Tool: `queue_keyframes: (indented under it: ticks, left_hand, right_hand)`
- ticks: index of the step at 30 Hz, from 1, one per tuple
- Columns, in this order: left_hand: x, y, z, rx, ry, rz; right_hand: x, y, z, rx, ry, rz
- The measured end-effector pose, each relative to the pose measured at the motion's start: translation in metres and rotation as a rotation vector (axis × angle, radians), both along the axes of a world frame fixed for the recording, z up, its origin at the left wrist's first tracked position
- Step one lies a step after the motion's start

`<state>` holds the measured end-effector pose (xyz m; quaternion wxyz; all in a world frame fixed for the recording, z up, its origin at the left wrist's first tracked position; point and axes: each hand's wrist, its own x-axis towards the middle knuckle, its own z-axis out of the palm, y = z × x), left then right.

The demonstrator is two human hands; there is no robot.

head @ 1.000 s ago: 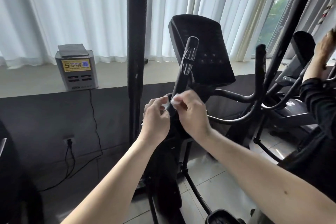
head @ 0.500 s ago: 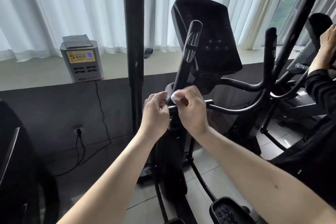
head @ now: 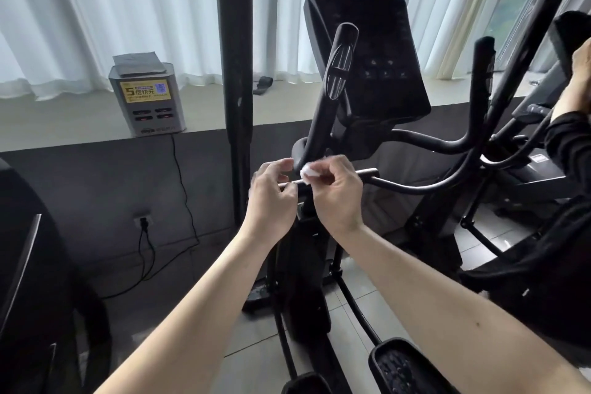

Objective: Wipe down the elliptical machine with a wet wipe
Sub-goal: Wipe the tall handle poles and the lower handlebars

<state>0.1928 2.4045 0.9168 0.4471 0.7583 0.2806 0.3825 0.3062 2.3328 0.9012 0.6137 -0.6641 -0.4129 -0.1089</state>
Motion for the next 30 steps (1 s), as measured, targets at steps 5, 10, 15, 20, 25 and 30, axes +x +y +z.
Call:
queue_keyframes:
  ticks: [5, 10, 15, 20, 25, 30]
  left_hand:
    - [-0.004, 0.004, 0.001, 0.008, 0.008, 0.016]
    - [-0.002, 0.003, 0.001, 0.006, 0.022, 0.017]
    - [-0.002, 0.001, 0.000, 0.014, 0.028, 0.016]
    - [-0.006, -0.002, 0.002, 0.014, 0.034, 0.019]
    - [-0.010, 0.002, 0.003, 0.028, 0.038, 0.046]
    - [-0.011, 0.001, 0.002, 0.009, 0.043, 0.048]
  right_hand:
    - [-0.004, -0.008, 0.007, 0.059, 0.135, 0.010]
    - [-0.004, 0.003, 0.027, 0.130, 0.112, 0.035]
    - [-0.002, 0.005, 0.012, 0.078, 0.216, 0.045]
    - [0.010, -0.002, -0.009, -0.160, 0.263, -0.031]
    - [0.003, -0.006, 0.027, 0.061, 0.183, -0.013]
    - [-0.006, 0.006, 0.009, 0.025, 0.115, -0.023]
